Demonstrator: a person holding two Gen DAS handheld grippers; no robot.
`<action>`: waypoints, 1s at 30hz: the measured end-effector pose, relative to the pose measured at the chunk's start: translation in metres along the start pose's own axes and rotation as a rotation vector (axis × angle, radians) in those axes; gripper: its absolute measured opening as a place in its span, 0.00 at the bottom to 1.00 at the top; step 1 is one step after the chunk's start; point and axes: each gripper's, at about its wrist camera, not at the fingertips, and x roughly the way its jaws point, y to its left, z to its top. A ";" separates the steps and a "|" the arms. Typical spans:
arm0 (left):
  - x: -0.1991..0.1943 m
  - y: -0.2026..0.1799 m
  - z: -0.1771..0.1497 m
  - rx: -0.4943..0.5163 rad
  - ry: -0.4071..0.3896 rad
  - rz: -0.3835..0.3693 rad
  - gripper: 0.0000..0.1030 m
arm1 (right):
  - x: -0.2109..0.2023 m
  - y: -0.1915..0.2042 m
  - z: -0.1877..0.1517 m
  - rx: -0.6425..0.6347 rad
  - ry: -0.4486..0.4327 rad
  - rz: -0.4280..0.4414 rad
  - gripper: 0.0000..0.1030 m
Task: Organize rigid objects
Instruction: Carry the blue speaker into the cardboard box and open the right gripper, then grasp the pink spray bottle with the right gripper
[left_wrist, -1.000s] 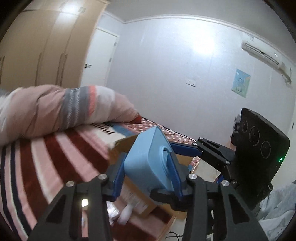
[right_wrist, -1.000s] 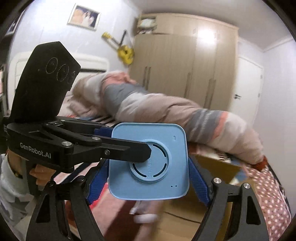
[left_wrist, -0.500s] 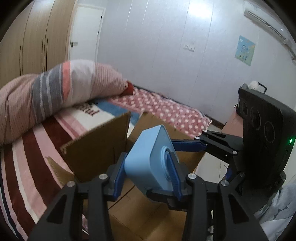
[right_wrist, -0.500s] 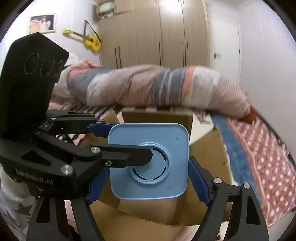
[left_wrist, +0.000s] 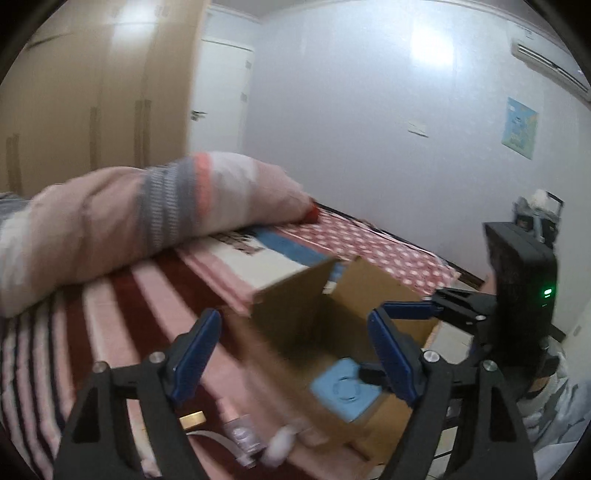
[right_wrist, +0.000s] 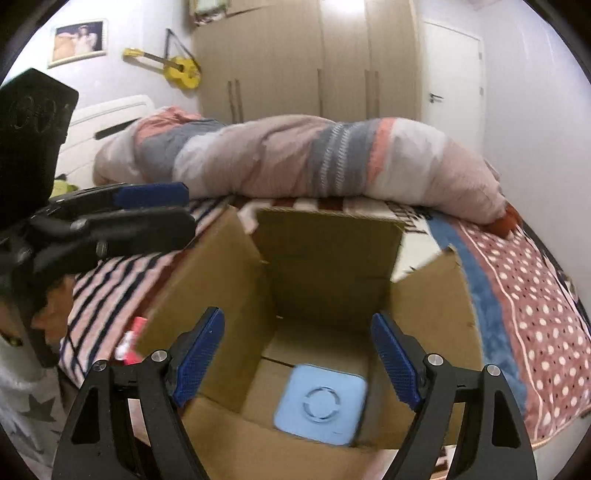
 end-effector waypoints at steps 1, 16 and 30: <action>-0.008 0.007 -0.003 -0.006 -0.005 0.025 0.77 | -0.003 0.007 0.002 -0.008 -0.012 0.014 0.77; -0.093 0.119 -0.109 -0.178 -0.009 0.303 0.77 | 0.039 0.161 0.011 -0.183 0.060 0.260 0.77; -0.070 0.170 -0.191 -0.311 0.070 0.226 0.77 | 0.155 0.200 -0.045 -0.137 0.423 0.267 0.56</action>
